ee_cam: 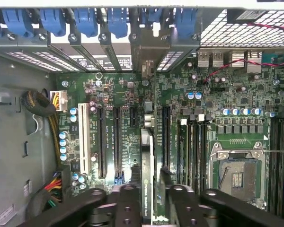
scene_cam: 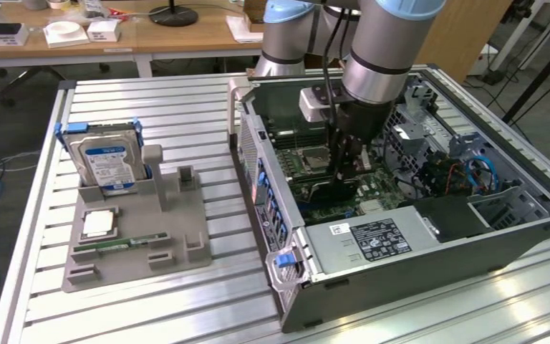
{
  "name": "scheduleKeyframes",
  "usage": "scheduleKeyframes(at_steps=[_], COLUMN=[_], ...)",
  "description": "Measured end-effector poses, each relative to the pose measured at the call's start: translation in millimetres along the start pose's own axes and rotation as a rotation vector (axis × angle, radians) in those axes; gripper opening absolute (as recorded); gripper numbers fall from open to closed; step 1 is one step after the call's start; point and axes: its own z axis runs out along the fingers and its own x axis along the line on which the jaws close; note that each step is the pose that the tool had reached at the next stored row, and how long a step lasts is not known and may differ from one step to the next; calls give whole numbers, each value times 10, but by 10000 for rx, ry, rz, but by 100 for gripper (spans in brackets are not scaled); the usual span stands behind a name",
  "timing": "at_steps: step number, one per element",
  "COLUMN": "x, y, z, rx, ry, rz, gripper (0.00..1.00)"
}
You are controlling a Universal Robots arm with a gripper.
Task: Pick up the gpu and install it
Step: 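Insert the gpu into the slot, then press down on the gpu until it lock into place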
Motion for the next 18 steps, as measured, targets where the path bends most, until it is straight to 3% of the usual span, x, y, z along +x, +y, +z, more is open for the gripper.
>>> scheduleKeyframes(at_steps=[3,5,18], x=[0,0,-1], y=[0,0,0], z=[0,0,0], rx=[0,-1,0], ry=[0,0,0], rz=[-1,-1,0], gripper=[14,11,11])
